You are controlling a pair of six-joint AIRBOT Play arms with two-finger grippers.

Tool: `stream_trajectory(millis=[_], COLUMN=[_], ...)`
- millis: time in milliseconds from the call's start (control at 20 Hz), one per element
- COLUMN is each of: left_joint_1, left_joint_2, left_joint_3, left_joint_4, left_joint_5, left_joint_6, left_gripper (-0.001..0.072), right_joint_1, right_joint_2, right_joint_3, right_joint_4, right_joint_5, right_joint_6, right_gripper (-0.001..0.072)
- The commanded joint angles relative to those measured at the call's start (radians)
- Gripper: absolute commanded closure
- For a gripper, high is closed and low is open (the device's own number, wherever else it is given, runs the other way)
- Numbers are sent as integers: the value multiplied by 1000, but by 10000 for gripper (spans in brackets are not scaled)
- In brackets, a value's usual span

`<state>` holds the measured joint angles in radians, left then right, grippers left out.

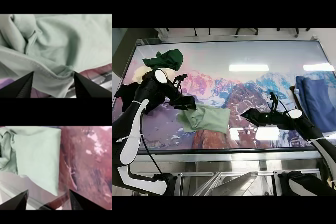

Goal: Fold the shirts.

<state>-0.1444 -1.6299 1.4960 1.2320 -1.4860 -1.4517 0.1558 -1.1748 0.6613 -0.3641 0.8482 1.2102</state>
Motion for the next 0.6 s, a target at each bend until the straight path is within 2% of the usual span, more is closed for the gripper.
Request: stream_trajectory(millis=[0, 50, 100, 150, 400, 550], left_joint_1=[-4, -15, -27, -39, -32, 48], left_joint_2=[6, 5, 5, 5, 23, 99], left_joint_3=[13, 11, 2, -8, -39, -39], left_joint_4=[48, 49, 48, 50, 172, 191], left_joint_5=[-1, 27, 47, 47, -83, -74], left_joint_6=[0, 5, 8, 20, 40, 40], left_gripper=[309, 431, 611, 691, 692, 692], right_joint_1=[0, 0, 0, 0, 0, 2], right_joint_2=[2, 2, 2, 2, 2, -2], right_joint_3=[-3, -3, -3, -3, -3, -3], right_joint_4=[21, 21, 21, 21, 21, 22], right_joint_5=[-14, -14, -14, -14, -13, 8], right_joint_6=[-21, -22, -22, -22, -22, -22], right_gripper=[132, 132, 132, 132, 132, 140])
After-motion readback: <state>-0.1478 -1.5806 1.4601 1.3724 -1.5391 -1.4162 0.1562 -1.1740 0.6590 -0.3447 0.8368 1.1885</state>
